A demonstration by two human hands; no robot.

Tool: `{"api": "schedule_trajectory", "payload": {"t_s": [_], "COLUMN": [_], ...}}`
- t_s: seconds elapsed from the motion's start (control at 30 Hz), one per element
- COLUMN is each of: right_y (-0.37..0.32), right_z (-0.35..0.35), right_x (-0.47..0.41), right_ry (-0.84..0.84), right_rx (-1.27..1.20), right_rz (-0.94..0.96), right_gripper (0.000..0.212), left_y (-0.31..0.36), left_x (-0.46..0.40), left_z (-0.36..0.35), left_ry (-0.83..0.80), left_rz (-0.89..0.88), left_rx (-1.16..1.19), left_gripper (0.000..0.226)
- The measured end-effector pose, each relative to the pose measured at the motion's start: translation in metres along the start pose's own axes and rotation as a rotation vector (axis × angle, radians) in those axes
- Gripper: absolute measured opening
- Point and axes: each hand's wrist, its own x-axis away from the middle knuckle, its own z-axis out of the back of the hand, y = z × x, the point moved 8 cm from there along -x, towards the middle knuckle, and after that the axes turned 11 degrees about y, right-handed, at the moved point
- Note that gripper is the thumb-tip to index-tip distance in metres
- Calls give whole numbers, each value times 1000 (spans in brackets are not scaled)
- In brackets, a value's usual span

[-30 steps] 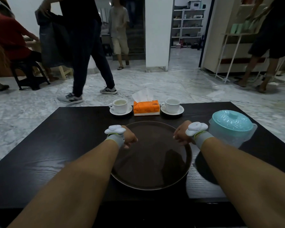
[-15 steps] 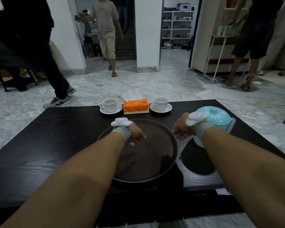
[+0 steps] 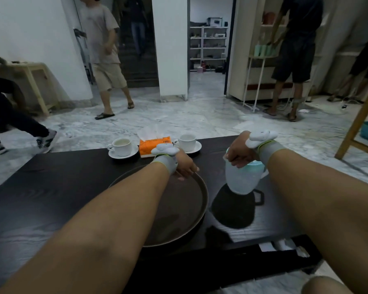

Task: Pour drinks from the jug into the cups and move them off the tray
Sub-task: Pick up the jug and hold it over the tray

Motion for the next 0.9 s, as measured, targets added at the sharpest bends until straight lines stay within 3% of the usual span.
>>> {"api": "schedule_trajectory", "payload": {"t_s": [0.1,0.43,0.6,0.9], "right_y": [10,54,76,96], "right_z": [17,67,77,60], "right_x": [-2,-9,-24,-42], "right_ry": [25,155,248,188], "right_rx": [13,-61,-68,-105], "right_rz": [-17,-118,-147,-207], "right_gripper": [10,34,30,39], "left_y": [21,71,81,82], "left_x": [4,-2,-11,-18], "left_z": [-9,-49,-67,-86], "left_ry": [-3,8,25,-60], "left_rz": [-12,-54,-35,53], "left_rx": [20,169,239,328], "left_gripper": [23,23,49,60]}}
